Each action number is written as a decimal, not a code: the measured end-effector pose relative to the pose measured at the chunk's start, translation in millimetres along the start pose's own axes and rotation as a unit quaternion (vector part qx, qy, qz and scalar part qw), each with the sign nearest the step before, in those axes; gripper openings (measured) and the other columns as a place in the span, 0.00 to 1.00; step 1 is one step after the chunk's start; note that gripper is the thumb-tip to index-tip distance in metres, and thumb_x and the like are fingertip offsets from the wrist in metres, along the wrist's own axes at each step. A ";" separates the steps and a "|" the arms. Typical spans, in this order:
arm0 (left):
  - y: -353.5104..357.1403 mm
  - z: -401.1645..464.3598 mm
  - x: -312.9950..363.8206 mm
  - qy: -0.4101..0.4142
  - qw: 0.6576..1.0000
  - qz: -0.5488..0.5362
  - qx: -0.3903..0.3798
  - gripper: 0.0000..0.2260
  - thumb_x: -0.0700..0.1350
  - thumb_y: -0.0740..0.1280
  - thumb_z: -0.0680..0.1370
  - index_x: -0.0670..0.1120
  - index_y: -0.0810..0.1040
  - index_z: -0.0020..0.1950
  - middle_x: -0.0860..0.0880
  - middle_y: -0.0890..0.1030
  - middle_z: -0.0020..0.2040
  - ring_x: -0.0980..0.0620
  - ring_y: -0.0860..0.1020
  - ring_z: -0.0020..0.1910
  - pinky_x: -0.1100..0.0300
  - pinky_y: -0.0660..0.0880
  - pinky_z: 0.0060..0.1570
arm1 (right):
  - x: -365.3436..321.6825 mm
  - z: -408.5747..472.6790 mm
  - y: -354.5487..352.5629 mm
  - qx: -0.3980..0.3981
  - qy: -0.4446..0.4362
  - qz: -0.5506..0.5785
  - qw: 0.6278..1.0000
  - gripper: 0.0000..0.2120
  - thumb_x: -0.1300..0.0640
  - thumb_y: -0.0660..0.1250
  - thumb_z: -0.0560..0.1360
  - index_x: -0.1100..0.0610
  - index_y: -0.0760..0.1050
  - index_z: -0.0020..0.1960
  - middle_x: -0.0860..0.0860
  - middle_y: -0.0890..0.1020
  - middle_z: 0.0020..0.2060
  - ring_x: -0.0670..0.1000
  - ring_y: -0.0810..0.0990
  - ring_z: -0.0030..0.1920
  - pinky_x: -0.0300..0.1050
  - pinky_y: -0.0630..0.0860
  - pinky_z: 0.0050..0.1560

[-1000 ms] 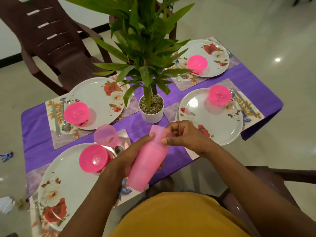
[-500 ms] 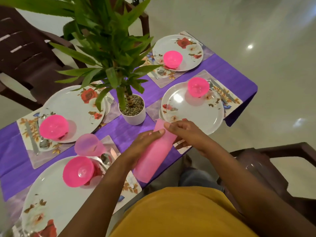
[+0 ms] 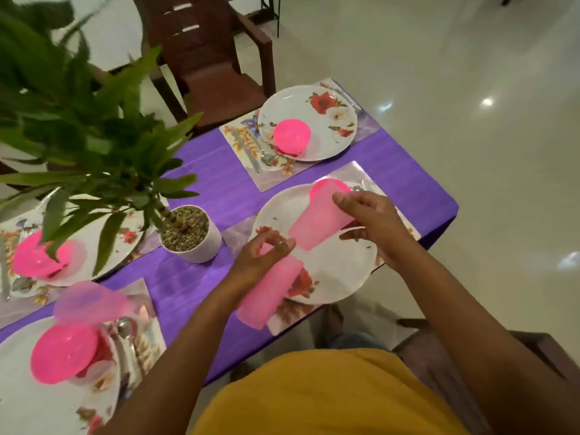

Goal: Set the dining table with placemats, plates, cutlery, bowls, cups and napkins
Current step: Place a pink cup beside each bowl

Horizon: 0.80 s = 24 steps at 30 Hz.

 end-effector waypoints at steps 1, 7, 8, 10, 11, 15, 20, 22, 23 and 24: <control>7.5 7.2 4.3 -0.004 1.000 0.028 0.003 0.41 0.79 0.69 0.62 0.58 0.78 0.68 0.60 0.74 0.72 0.54 0.75 0.69 0.53 0.73 0.65 | -4.6 11.4 -12.6 0.015 -0.010 0.009 1.000 0.38 0.35 0.81 0.63 0.58 0.80 0.64 0.59 0.84 0.56 0.58 0.87 0.46 0.55 0.85 0.47; 59.5 44.2 11.0 -0.074 0.983 0.171 -0.002 0.44 0.74 0.71 0.70 0.53 0.67 0.80 0.52 0.67 0.80 0.49 0.68 0.76 0.50 0.67 0.72 | -34.3 81.7 -82.8 0.083 -0.087 -0.021 0.993 0.44 0.37 0.83 0.59 0.56 0.77 0.67 0.54 0.83 0.59 0.55 0.85 0.57 0.56 0.84 0.54; 65.6 49.1 9.8 -0.087 0.979 0.184 -0.001 0.44 0.73 0.71 0.71 0.52 0.66 0.80 0.51 0.65 0.81 0.48 0.67 0.77 0.49 0.66 0.74 | -38.5 92.0 -90.6 0.090 -0.097 -0.044 0.990 0.45 0.35 0.83 0.58 0.55 0.76 0.68 0.52 0.83 0.59 0.54 0.84 0.60 0.58 0.83 0.58; 76.2 55.9 8.6 -0.107 0.974 0.198 -0.001 0.45 0.72 0.72 0.71 0.51 0.65 0.81 0.51 0.60 0.84 0.48 0.63 0.80 0.49 0.63 0.77 | -45.9 112.7 -101.5 0.090 -0.116 -0.102 0.984 0.45 0.36 0.83 0.60 0.53 0.73 0.71 0.49 0.82 0.60 0.51 0.81 0.62 0.56 0.79 0.64; 79.6 57.5 7.5 -0.113 0.972 0.206 -0.001 0.45 0.71 0.73 0.71 0.51 0.64 0.82 0.50 0.58 0.84 0.48 0.61 0.81 0.49 0.62 0.78 | -49.8 121.1 -103.7 0.087 -0.126 -0.134 0.979 0.44 0.38 0.83 0.63 0.53 0.72 0.73 0.48 0.81 0.61 0.50 0.80 0.62 0.53 0.77 0.66; 91.5 62.9 3.3 -0.135 0.960 0.245 0.000 0.46 0.70 0.72 0.72 0.49 0.61 0.83 0.49 0.53 0.86 0.46 0.59 0.82 0.48 0.62 0.77 | -56.8 151.8 -103.4 0.062 -0.157 -0.242 0.955 0.43 0.45 0.82 0.68 0.53 0.68 0.77 0.50 0.78 0.65 0.52 0.78 0.62 0.49 0.76 0.65; 97.1 64.7 2.3 -0.151 0.945 0.289 -0.001 0.46 0.71 0.70 0.74 0.48 0.60 0.84 0.49 0.45 0.86 0.47 0.55 0.84 0.50 0.61 0.76 | -39.9 176.5 -91.0 0.022 -0.166 -0.325 0.931 0.45 0.43 0.82 0.66 0.51 0.66 0.77 0.50 0.77 0.67 0.54 0.77 0.65 0.52 0.76 0.63; 96.7 65.4 2.7 -0.151 0.944 0.292 0.005 0.46 0.70 0.71 0.73 0.48 0.61 0.83 0.49 0.46 0.86 0.47 0.55 0.83 0.51 0.62 0.76 | -33.4 181.1 -86.5 0.011 -0.172 -0.347 0.922 0.45 0.43 0.82 0.66 0.50 0.65 0.78 0.51 0.77 0.68 0.55 0.75 0.67 0.52 0.75 0.64; 96.5 65.4 2.8 -0.152 0.945 0.289 0.007 0.46 0.70 0.71 0.73 0.48 0.61 0.83 0.49 0.46 0.86 0.47 0.55 0.83 0.51 0.62 0.76 | -30.7 183.0 -84.9 0.005 -0.173 -0.356 0.919 0.45 0.43 0.81 0.67 0.51 0.65 0.78 0.51 0.77 0.68 0.55 0.74 0.68 0.53 0.74 0.65; 96.3 65.6 2.5 -0.155 0.946 0.284 0.010 0.46 0.70 0.71 0.73 0.48 0.61 0.83 0.49 0.47 0.86 0.47 0.55 0.83 0.51 0.62 0.76 | -28.4 184.9 -83.2 -0.001 -0.172 -0.361 0.916 0.46 0.44 0.81 0.67 0.51 0.65 0.78 0.51 0.76 0.69 0.55 0.73 0.69 0.53 0.74 0.66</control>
Point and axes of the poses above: each hand's wrist, its own z-axis towards the middle knuckle, its own y-axis out of the palm, x = y × z, the point moved 4 cm from there along z, towards the middle knuckle
